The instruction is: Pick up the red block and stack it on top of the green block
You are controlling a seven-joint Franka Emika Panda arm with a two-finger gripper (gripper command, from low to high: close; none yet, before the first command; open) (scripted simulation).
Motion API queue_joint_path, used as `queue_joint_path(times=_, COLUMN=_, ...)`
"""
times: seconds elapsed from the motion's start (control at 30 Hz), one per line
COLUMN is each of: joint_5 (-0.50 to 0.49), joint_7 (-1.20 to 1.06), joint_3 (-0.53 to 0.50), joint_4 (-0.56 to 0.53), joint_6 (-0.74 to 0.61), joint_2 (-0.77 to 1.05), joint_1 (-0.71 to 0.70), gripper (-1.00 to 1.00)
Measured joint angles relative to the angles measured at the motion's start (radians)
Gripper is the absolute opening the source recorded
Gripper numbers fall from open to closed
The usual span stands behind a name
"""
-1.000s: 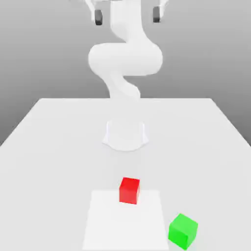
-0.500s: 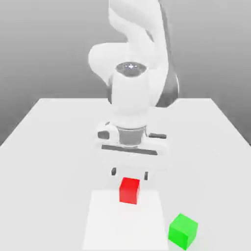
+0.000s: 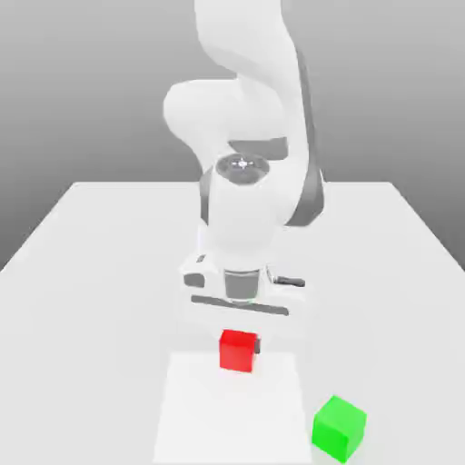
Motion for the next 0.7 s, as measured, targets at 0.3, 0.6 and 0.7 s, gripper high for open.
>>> queue_joint_path(times=0.3, joint_5=-0.044, joint_7=0.014, joint_3=0.044, joint_4=0.174, joint_6=-0.212, joint_2=-0.034, joint_1=0.069, gripper=-1.00)
queue_joint_path(times=0.6, joint_5=-0.040, joint_7=-0.014, joint_3=0.090, joint_4=0.447, joint_6=-0.297, joint_2=0.152, joint_1=0.162, gripper=-1.00)
queue_joint_path(times=0.7, joint_5=-0.067, joint_7=0.005, joint_3=0.075, joint_4=0.459, joint_6=-0.208, joint_2=0.253, joint_1=0.175, gripper=1.00)
